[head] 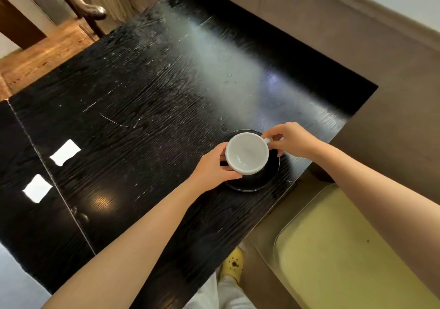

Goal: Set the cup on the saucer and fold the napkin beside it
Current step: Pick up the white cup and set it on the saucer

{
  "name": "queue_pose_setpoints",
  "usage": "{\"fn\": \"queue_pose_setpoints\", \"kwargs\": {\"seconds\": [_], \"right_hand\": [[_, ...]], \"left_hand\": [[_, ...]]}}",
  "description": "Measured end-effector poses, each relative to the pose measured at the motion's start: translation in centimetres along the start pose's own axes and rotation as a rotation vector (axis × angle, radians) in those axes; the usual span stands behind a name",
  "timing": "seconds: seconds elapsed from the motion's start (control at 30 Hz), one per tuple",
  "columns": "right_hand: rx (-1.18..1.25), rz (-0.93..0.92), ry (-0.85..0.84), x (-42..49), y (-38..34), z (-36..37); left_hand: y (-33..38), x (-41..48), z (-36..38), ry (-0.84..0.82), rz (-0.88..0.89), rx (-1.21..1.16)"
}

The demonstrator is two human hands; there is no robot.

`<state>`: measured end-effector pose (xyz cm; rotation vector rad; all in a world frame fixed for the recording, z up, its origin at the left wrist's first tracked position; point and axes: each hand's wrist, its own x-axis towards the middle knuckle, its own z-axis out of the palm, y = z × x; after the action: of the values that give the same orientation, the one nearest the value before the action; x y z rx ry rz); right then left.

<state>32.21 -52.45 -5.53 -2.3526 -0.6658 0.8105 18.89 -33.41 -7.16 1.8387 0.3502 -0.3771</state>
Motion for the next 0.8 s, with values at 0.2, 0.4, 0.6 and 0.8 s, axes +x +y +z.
{"fn": "queue_pose_setpoints", "kwargs": {"seconds": [0.2,0.4,0.6,0.8], "right_hand": [[0.008,0.008,0.007,-0.4,-0.2,0.2],[-0.046,-0.045,0.067,-0.5,-0.3,0.6],[0.025,0.069,-0.003,-0.6,-0.8,0.0],[-0.157,0.103,-0.105,-0.9,-2.9,-1.6]], "left_hand": [[0.1,0.1,-0.2,-0.016,-0.012,0.037],[0.1,-0.1,0.0,-0.016,-0.025,0.029],[0.3,-0.4,-0.9,-0.035,-0.080,0.082],[2.0,-1.9,-2.9,-0.010,-0.139,0.128]]}}
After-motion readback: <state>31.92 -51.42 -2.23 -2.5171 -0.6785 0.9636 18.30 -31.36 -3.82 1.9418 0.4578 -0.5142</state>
